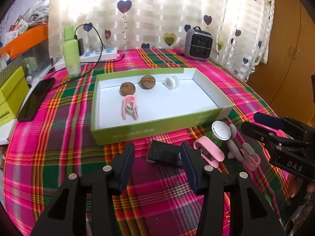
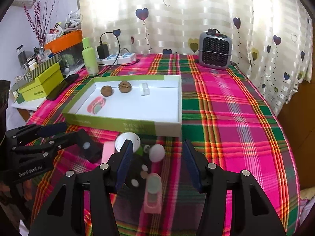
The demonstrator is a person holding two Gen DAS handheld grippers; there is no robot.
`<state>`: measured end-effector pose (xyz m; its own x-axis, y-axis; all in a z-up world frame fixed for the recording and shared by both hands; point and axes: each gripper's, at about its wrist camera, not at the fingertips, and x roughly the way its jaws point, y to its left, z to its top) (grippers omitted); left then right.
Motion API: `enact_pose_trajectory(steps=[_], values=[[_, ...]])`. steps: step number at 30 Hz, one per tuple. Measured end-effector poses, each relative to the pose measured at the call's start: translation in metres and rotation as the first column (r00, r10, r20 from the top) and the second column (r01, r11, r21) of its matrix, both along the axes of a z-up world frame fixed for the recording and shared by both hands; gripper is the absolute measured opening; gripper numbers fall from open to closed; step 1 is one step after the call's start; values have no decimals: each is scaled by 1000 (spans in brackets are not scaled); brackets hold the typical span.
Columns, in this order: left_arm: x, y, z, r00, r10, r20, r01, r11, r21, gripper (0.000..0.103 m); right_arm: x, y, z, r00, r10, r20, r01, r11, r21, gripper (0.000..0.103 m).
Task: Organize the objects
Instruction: 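Withdraw both grippers from the box toward the remaining objects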
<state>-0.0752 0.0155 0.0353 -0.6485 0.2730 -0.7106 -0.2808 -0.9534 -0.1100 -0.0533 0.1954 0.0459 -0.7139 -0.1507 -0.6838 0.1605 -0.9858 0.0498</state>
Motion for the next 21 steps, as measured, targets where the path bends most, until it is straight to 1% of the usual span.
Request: enact_pose_trajectory(steps=[3,10,15,17,21], values=[[-1,3,-1,1000,6,12,-6,1000,-1,47,4,6,-2,1000,-13,1,13,1000,-1,53],[-5,18,-1,1000,19,18,-18,999,-50,47,6,21,-9,999,-43,19,44,999,-27,53],[-10,19,-4,998,49,43,-47,997,-64,47,5,21,-11,999,-32,26,33,999,-35,53],[-11,21,-7,997,40,66,-36,998,-56,47,5,22,-12,999,-30,28,31,999,-41,53],[-11,26,-6,997,33,73,-29,998,-60,47,6,22,-14,999,-24,30,25,998,-49,53]])
